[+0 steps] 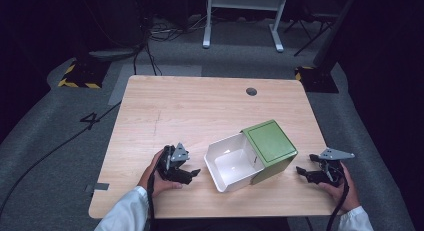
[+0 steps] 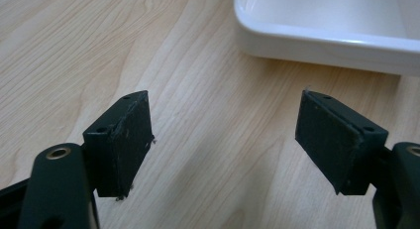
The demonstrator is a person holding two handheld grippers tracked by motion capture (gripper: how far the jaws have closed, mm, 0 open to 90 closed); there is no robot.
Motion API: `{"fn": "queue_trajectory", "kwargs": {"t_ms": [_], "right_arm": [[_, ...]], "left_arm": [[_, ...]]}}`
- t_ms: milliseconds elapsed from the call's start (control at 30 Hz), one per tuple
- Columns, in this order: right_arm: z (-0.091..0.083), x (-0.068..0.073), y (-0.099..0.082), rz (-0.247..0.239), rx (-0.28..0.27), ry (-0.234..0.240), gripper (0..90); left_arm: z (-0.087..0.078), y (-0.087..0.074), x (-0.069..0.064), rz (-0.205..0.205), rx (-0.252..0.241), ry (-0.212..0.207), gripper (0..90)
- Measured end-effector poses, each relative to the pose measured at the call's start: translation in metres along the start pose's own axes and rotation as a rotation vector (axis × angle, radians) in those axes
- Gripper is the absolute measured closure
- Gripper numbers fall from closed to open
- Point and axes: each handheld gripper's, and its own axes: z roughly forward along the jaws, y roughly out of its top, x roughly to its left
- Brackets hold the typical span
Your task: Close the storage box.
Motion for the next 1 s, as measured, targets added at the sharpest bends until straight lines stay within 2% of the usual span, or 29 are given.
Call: {"fn": "queue_trajectory", "kwargs": {"t_ms": [200,433,533,667,733,800,900,1000], "right_arm": [[0.000,0.000,0.000,0.000,0.000,0.000,15.8],[0.000,0.000,0.000,0.000,0.000,0.000,15.8],[0.000,0.000,0.000,0.000,0.000,0.000,15.8],[0.000,0.000,0.000,0.000,0.000,0.000,15.7],[0.000,0.000,0.000,0.000,0.000,0.000,15.8],[0.000,0.000,0.000,0.000,0.000,0.000,15.8],[0.000,0.000,0.000,0.000,0.000,0.000,15.8],[0.000,0.000,0.000,0.000,0.000,0.000,15.8]], "left_arm": [[0.011,0.014,-0.006,0.033,-0.006,-0.035,22.3],[0.016,0.017,-0.008,0.036,0.001,-0.040,22.2],[0.013,0.018,-0.006,0.022,-0.025,-0.046,22.2],[0.017,0.020,-0.005,0.009,-0.021,-0.061,22.2],[0.021,0.022,-0.006,0.015,-0.010,-0.063,22.2],[0.024,0.027,-0.007,0.018,-0.027,-0.064,22.2],[0.026,0.031,-0.008,0.027,-0.024,-0.072,22.3],[0.031,0.039,-0.011,0.037,-0.042,-0.094,21.7]]}}
